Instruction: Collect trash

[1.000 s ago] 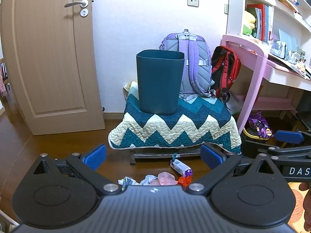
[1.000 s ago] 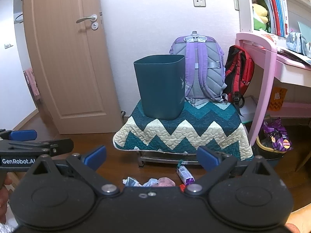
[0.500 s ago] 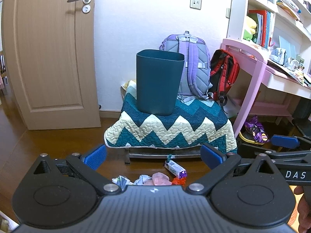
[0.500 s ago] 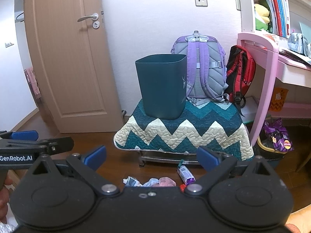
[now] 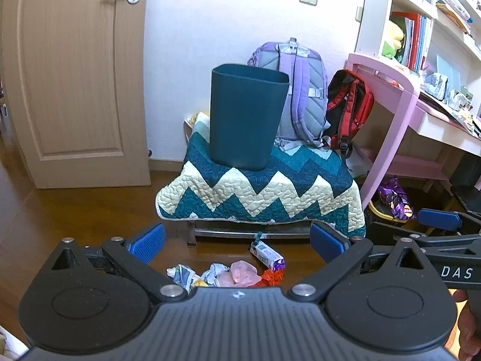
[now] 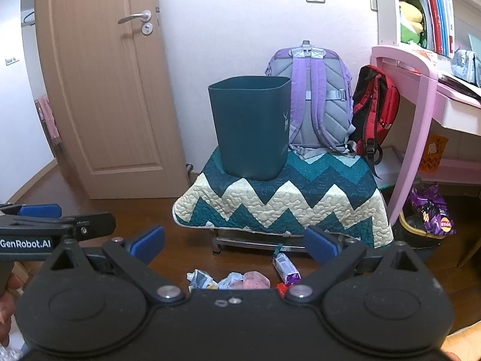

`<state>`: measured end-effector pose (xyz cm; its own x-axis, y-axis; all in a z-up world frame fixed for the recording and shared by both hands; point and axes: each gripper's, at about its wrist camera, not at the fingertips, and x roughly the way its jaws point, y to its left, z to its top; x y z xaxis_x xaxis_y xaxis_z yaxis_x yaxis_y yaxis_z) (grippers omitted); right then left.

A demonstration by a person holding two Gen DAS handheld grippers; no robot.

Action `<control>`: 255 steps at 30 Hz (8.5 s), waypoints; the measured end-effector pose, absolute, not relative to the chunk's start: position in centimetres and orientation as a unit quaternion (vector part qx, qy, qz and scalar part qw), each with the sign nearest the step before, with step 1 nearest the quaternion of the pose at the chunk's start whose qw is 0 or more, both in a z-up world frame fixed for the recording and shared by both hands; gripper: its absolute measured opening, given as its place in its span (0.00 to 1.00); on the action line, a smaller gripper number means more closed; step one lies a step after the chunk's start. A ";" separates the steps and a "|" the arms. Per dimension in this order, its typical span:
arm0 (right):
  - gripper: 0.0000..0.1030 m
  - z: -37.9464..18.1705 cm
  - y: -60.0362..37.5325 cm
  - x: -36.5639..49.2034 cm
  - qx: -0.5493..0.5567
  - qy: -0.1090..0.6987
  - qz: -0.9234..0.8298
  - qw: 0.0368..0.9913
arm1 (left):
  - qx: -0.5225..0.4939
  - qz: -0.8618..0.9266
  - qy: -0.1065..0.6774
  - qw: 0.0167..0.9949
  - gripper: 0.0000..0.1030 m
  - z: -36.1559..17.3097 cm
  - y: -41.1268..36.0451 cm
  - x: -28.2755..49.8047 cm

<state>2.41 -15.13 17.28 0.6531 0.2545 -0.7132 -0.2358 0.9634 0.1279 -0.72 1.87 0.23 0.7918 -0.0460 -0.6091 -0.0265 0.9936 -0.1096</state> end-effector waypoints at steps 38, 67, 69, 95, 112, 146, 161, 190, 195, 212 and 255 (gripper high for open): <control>0.81 -24.2 -16.3 32.9 -0.032 0.609 0.137 0.781 | -0.134 0.092 0.612 0.774 1.00 -37.6 8.3 32.2; 0.70 -44.6 -18.5 36.0 -0.073 0.694 0.138 0.703 | -0.234 0.163 0.724 0.628 0.69 -61.1 8.6 33.1; 0.67 -45.1 -18.5 36.0 -0.072 0.696 0.135 0.702 | -0.235 0.162 0.727 0.625 0.67 -61.5 8.4 33.2; 0.41 -38.6 -17.7 33.5 -0.065 0.729 0.082 0.676 | -0.197 0.173 0.729 0.632 0.45 -55.9 7.2 33.3; 0.41 -20.7 -16.0 29.4 -0.039 0.673 0.105 0.731 | -0.156 0.113 0.652 0.733 0.44 -37.8 6.0 30.9; 0.41 9.4 -15.8 28.1 -0.022 0.462 0.172 0.870 | -0.141 -0.039 0.428 0.892 0.02 -6.5 7.2 28.8; 0.41 -5.3 -17.3 27.5 0.018 0.565 0.173 0.807 | -0.059 -0.044 0.604 0.794 0.57 -26.3 5.9 29.9; 0.42 -22.2 -16.8 32.4 0.077 0.643 0.205 0.734 | -0.233 0.232 0.782 0.530 0.76 -60.6 8.3 27.0; 0.42 -23.5 -16.6 32.7 0.086 0.655 0.209 0.721 | -0.232 0.237 0.791 0.513 0.75 -63.4 8.2 26.5; 0.41 -22.1 -15.6 31.7 0.077 0.655 0.193 0.727 | -0.204 0.219 0.777 0.553 0.43 -58.9 7.9 27.0; 0.41 16.4 -15.9 32.0 0.031 0.355 0.167 0.919 | -0.150 -0.015 0.324 0.934 0.43 3.8 5.6 32.7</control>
